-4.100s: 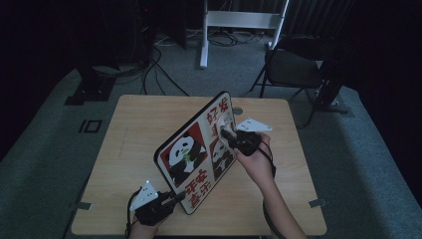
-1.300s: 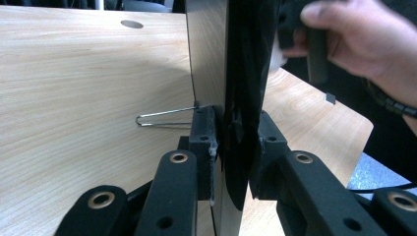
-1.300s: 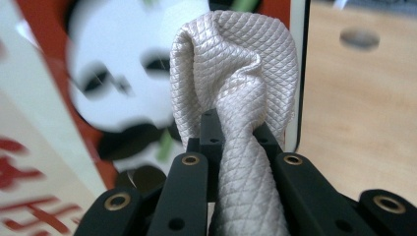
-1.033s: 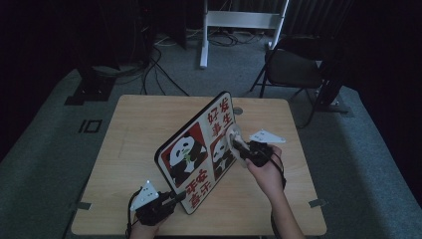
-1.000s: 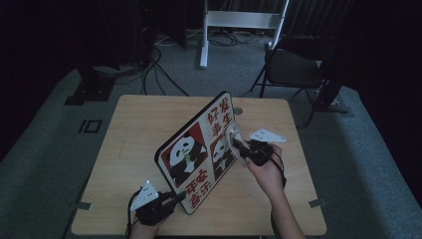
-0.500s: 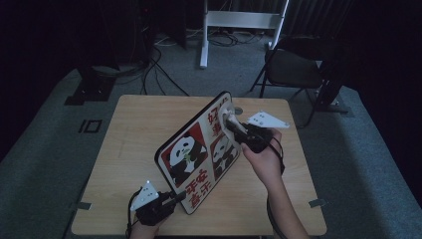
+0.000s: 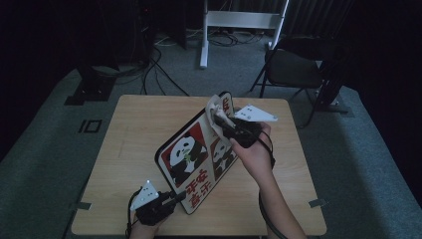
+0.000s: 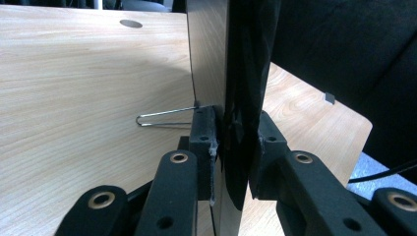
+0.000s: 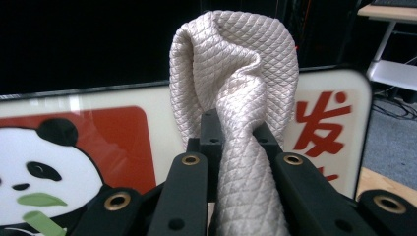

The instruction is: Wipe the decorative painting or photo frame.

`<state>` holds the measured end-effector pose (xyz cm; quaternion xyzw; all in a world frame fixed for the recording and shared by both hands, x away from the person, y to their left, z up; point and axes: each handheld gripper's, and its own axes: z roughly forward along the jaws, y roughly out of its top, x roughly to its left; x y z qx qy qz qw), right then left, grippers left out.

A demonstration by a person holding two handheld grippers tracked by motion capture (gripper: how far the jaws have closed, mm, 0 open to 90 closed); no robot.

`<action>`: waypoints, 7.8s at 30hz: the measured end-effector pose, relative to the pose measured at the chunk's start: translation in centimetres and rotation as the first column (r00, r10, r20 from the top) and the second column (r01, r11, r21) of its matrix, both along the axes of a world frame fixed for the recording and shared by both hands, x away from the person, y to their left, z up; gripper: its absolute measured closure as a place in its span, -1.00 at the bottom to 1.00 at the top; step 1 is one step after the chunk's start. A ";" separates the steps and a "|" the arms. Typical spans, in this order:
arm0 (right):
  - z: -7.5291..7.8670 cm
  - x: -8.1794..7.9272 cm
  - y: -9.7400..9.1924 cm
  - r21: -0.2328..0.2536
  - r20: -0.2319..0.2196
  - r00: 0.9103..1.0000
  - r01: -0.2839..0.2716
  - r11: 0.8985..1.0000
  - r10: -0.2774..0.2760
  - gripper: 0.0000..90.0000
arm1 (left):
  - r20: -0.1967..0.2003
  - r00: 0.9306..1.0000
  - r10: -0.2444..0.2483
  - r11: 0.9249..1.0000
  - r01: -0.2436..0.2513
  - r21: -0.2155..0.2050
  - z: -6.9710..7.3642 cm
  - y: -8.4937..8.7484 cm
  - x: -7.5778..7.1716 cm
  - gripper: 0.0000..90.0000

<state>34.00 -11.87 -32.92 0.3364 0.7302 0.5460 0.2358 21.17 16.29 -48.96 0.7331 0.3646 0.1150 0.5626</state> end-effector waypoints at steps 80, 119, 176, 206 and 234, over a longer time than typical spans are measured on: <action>-17.8 -1.1 -4.8 -0.178 -0.366 0.921 0.067 0.982 -0.129 0.81 | 0.002 1.000 0.000 1.000 0.000 -0.002 -0.1 -0.2 0.0 0.70; 0.5 -1.4 -0.5 0.016 0.033 0.999 0.009 1.000 -0.010 0.81 | -0.003 0.999 -0.034 0.999 0.034 -0.007 -0.1 -1.2 0.7 0.70; -17.4 -2.2 -4.1 -0.172 -0.326 0.939 0.054 0.984 -0.108 0.81 | 0.006 0.999 -0.038 0.999 0.038 0.007 -0.1 -1.4 0.7 0.68; -10.3 -3.2 -5.0 -0.045 -0.178 0.981 0.064 0.997 -0.071 0.81 | 0.008 1.000 -0.018 1.000 0.018 -0.006 -0.2 -1.2 0.9 0.70; -3.4 -1.0 0.1 -0.024 -0.018 1.000 0.001 1.000 -0.001 0.81 | 0.008 1.000 -0.019 1.000 0.019 -0.003 -0.1 -1.2 1.0 0.71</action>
